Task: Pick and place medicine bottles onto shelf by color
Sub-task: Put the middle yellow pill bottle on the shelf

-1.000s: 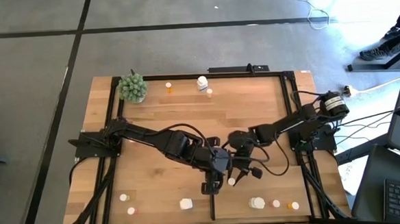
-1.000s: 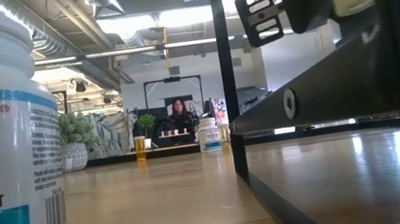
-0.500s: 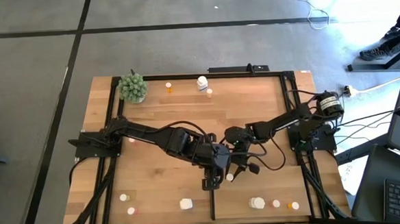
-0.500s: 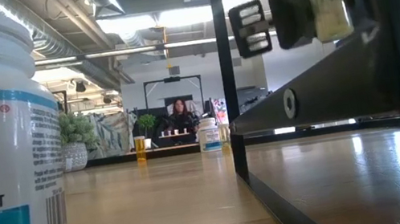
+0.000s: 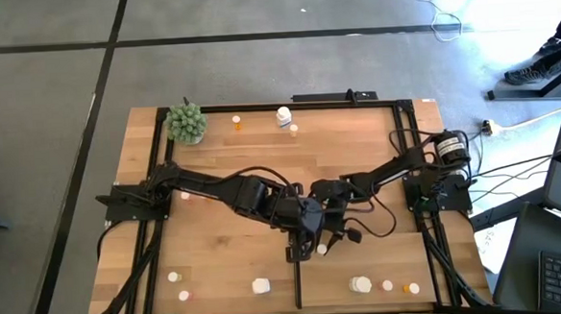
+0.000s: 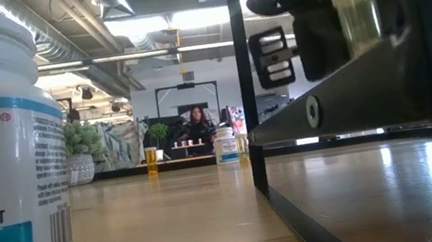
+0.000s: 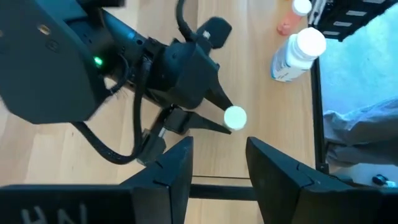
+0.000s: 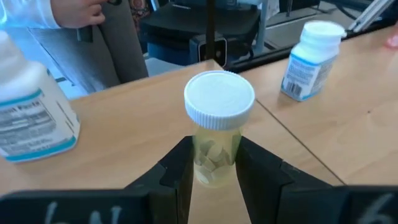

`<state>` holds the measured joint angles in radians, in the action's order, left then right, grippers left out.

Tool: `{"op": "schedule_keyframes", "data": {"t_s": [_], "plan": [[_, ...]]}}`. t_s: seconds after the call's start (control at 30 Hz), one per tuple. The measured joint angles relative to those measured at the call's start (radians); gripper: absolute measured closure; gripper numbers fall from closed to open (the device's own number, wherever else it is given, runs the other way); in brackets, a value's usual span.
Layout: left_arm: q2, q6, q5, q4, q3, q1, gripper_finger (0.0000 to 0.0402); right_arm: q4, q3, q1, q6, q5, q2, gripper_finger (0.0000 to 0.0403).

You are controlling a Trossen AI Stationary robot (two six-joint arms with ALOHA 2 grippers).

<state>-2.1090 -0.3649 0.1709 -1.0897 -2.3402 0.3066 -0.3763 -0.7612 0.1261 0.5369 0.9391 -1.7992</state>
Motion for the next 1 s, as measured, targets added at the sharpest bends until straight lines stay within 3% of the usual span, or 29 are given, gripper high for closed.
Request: {"op": "schedule_keyframes", "data": {"t_s": [1.0], "plan": [[0.000, -0.002, 0.000, 0.000, 0.000, -0.026, 0.0260, -0.029, -0.002, 0.001, 0.031, -0.071, -0.058, 0.0291]]}}
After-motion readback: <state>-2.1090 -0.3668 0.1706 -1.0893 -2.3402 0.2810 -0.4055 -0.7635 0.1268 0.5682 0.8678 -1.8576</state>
